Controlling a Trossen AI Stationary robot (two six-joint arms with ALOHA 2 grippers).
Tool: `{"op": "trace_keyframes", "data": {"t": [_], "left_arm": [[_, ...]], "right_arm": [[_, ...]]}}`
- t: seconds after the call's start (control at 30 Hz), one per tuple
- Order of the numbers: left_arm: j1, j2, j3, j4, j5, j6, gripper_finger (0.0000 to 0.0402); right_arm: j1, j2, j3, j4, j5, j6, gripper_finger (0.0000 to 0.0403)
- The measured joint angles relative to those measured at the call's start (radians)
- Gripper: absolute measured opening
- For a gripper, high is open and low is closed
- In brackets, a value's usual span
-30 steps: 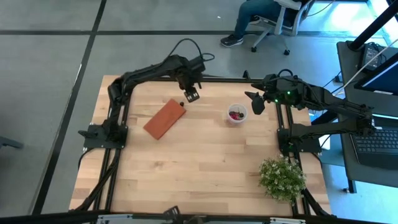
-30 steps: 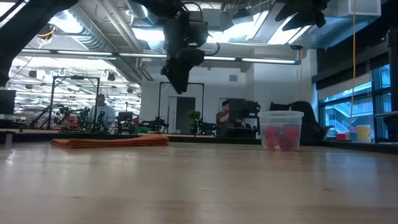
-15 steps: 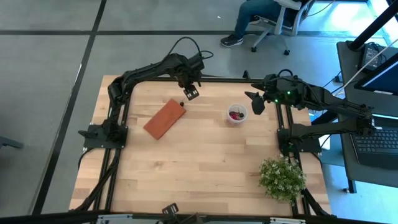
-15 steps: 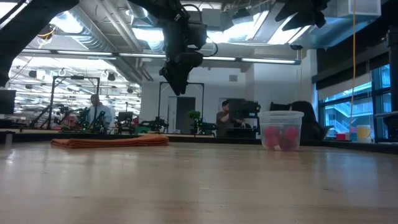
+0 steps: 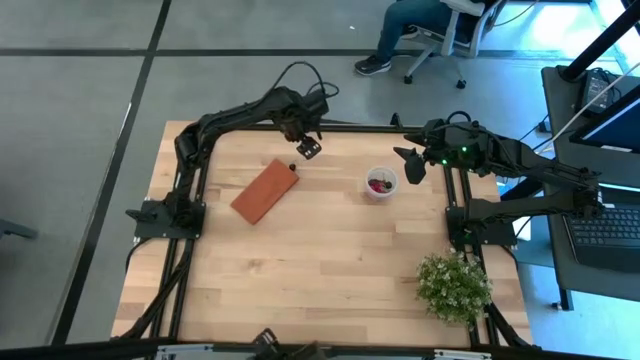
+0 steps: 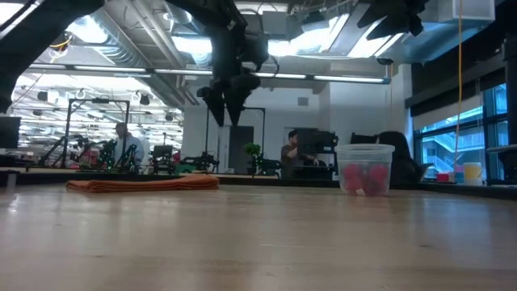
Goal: Pick and placing Produce into tupperware
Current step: Put the black cherry into the transparent container
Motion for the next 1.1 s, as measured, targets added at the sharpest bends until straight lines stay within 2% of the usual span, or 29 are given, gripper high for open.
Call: {"op": "trace_keyframes", "data": {"t": [0.1,0.53,0.83,1.1], "left_arm": [[0.0,0.036,0.0,-0.04,0.008,-0.046,0.0255],[0.012,0.199,-0.002,-0.066,0.014,-0.065,0.0244],[0.011,0.239,-0.002,-0.068,0.049,-0.067,0.0243],[0.018,0.237,-0.093,-0.013,0.049,-0.085,0.0243]], "right_arm": [[0.0,0.0,0.0,0.0,0.0,0.0,0.024],[0.0,0.0,0.0,0.0,0.0,0.0,0.024],[0.0,0.0,0.0,-0.003,0.0,-0.004,0.024],[0.0,0.001,0.0,-0.018,0.0,-0.008,0.024]]}}
